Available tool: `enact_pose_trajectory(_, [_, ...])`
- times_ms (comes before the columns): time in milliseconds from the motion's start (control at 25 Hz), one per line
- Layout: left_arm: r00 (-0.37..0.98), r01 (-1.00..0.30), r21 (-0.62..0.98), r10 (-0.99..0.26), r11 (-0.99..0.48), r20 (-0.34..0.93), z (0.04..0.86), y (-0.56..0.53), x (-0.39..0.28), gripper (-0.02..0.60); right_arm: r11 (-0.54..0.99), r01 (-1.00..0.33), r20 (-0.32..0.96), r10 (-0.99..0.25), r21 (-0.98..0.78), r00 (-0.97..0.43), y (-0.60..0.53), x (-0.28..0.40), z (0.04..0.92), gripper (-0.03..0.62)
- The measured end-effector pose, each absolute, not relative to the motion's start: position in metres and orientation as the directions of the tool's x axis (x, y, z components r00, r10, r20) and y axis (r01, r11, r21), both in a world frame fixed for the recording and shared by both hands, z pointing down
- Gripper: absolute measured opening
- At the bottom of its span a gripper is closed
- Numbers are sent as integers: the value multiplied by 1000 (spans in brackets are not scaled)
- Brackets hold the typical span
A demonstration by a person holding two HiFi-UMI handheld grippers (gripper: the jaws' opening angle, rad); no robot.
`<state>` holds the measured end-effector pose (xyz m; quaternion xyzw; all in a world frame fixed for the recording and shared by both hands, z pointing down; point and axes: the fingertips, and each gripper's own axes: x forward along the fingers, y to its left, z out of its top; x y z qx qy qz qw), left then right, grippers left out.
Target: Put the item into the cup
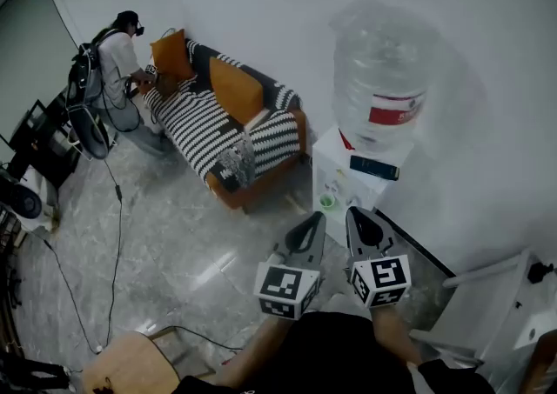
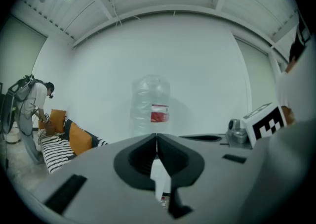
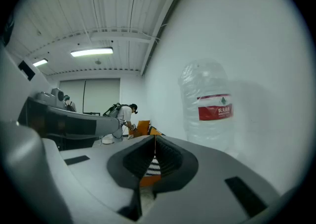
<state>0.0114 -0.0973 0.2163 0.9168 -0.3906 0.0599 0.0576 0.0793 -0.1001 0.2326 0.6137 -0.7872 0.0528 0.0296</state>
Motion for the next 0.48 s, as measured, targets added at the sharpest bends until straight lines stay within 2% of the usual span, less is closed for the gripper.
enact_pose_trajectory(480, [640,-768,52,-762,-638,104,197,-92,9,14,290,-956,33,-956,-33,-291,-86,77,205,9])
